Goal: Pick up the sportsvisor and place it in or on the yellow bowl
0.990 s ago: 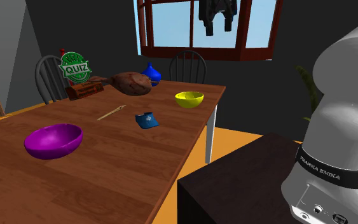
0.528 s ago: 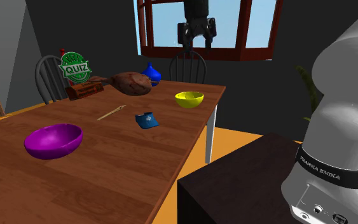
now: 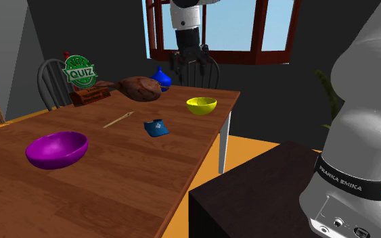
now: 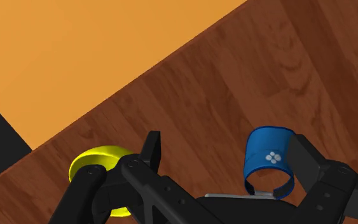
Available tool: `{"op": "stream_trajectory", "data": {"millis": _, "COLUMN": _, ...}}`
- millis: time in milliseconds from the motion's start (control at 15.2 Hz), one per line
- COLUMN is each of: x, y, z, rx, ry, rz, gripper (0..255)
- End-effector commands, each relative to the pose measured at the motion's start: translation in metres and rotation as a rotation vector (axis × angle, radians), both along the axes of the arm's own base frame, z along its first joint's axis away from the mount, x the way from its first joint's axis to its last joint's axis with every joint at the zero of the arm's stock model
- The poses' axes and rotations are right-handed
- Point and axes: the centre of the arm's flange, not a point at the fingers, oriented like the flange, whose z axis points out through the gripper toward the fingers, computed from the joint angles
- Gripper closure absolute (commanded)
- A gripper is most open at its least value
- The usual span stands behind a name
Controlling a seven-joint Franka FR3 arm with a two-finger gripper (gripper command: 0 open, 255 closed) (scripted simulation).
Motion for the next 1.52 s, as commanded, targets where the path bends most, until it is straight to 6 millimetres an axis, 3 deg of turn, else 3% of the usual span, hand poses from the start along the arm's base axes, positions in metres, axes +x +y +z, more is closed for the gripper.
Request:
{"op": "stream_trajectory", "data": {"millis": 0, "x": 0.022, "y": 0.003, "z": -0.020, "rx": 0.001, "ry": -0.004, "rz": -0.017, "gripper": 0}}
{"op": "stream_trajectory", "data": {"millis": 1188, "x": 0.185, "y": 0.048, "z": -0.187, "rx": -0.003, "ry": -0.029, "rz": -0.157, "gripper": 0}}
{"op": "stream_trajectory", "data": {"millis": 1452, "x": 0.188, "y": 0.046, "z": -0.205, "rx": -0.003, "ry": -0.029, "rz": -0.159, "gripper": 0}}
